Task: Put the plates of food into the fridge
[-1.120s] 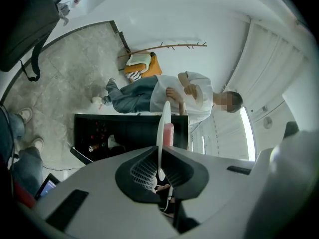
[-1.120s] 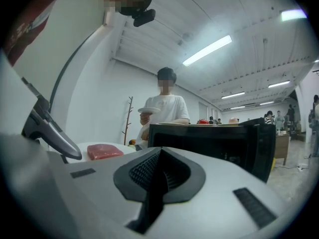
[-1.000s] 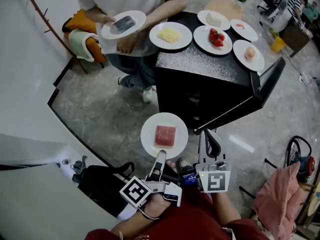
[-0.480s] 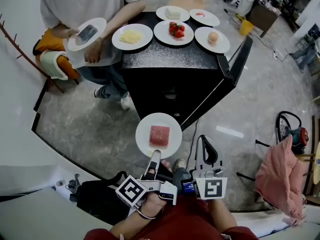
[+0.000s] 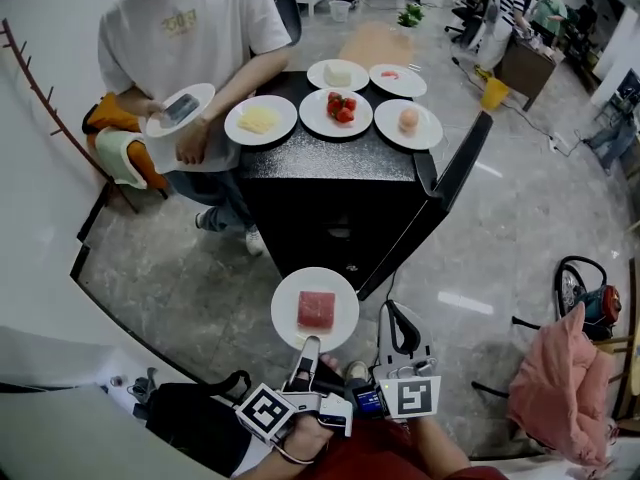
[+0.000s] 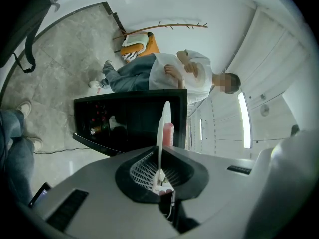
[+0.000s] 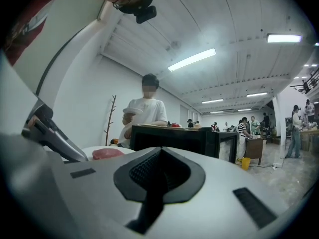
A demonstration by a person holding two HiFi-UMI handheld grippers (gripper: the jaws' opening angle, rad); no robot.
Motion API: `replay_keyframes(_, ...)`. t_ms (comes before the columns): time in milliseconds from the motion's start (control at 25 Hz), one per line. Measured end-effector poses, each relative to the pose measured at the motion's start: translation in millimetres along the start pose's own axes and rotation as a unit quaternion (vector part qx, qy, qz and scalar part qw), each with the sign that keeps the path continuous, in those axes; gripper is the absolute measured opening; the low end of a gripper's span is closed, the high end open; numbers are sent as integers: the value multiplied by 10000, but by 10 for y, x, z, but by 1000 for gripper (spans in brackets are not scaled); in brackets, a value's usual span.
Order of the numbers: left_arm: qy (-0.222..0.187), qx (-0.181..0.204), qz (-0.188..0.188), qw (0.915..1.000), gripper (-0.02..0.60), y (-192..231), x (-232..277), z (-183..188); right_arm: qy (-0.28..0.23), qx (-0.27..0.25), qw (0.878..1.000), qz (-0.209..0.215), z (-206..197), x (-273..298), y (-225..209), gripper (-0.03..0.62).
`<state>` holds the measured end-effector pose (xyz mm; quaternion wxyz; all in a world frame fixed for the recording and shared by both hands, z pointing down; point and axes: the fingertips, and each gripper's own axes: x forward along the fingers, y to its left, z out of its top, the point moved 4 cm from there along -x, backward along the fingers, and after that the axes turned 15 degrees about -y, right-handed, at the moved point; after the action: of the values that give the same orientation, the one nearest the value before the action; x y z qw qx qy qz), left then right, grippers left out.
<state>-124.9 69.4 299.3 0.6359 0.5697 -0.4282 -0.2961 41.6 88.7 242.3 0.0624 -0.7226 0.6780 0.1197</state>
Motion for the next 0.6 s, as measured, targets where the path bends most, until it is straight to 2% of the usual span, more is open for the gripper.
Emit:
replay_keyframes(160,-125,85,43,9999,17,59,-8,-63,-6,60,9999,139,-76,19,-55,11)
replay_keyframes(600,-449,28,169,9988,17,259,75,-152,-89,208,9992,328,-327,108,-199,11)
